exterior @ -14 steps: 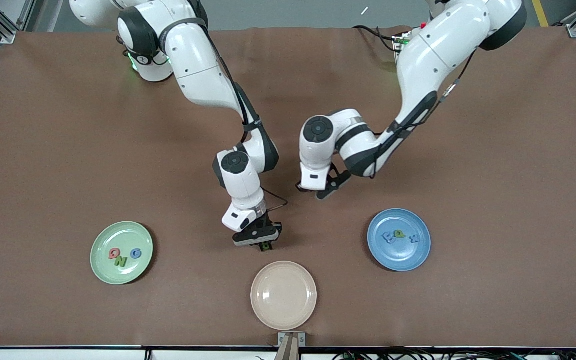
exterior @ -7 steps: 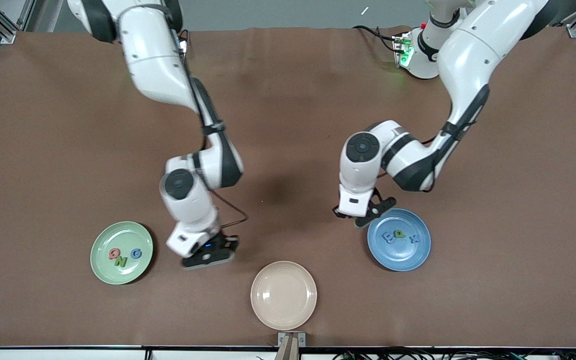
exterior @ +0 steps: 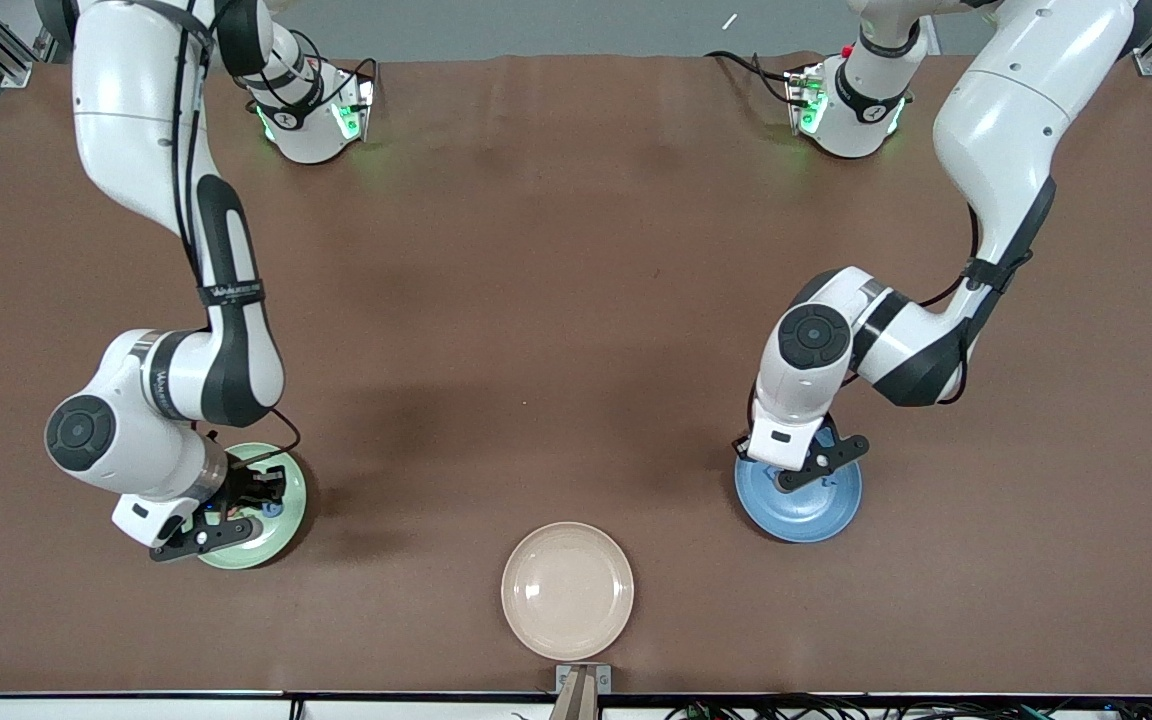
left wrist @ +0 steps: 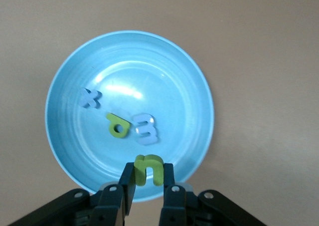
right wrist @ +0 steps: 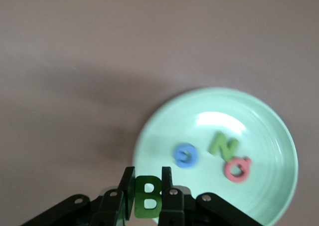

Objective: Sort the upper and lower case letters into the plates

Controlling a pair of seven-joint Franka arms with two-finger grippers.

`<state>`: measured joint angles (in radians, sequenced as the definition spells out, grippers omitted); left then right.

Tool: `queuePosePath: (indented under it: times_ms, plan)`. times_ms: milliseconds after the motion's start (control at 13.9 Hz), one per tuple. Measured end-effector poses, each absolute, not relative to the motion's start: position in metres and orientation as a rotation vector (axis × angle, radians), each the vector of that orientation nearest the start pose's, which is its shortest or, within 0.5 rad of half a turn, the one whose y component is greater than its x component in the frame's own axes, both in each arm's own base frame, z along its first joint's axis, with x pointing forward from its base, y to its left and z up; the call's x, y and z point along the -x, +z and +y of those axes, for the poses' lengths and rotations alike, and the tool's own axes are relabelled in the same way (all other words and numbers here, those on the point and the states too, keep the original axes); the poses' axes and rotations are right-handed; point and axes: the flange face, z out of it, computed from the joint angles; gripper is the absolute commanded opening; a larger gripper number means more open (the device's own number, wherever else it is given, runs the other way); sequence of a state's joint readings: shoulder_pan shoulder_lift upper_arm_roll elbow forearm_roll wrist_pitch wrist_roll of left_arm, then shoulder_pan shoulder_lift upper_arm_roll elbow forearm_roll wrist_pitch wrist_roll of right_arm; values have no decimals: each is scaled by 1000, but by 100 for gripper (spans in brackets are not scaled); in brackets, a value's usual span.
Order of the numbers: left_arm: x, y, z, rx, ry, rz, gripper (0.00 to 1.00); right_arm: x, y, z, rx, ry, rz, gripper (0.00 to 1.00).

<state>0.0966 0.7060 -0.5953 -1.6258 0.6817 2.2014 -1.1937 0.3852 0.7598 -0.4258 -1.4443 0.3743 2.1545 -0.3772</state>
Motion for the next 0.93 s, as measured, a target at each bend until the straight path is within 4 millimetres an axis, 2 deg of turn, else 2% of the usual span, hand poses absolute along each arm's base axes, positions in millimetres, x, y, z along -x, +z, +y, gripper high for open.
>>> queuePosePath:
  times_ms: [144, 216, 288, 360, 432, 503, 647, 719, 791, 935]
  plan:
    - [-647, 254, -238, 2965, -208, -606, 2, -715, 244, 27, 3105, 5, -338, 7]
    - [-652, 250, -225, 2962, -194, -632, 16, -712, 235, 22, 3111, 14, -325, 13]
    - [-658, 247, -213, 2965, -180, -653, 90, -709, 226, 16, 3120, 8, -312, 25]
    - [-664, 246, -202, 2969, -171, -662, 100, -707, 218, 11, 3130, -3, -299, 56]
    - [-668, 246, -193, 2976, -164, -662, 100, -705, 212, 6, 3137, -10, -290, 90]
    - [-672, 248, -185, 2986, -153, -662, 100, -704, 209, 4, 3141, -15, -286, 100]
    - [-678, 262, -177, 2992, -154, -636, 100, -707, 213, 5, 3144, -43, -288, 100]
    - [-681, 280, -174, 2977, -164, -601, 100, -710, 219, 5, 3144, -62, -289, 100]
    - [-683, 309, -171, 2963, -195, -549, 100, -714, 228, 6, 3143, -88, -290, 100]
    - [-679, 382, -163, 2912, -270, -471, 100, -722, 258, 6, 3137, -166, -288, 100]
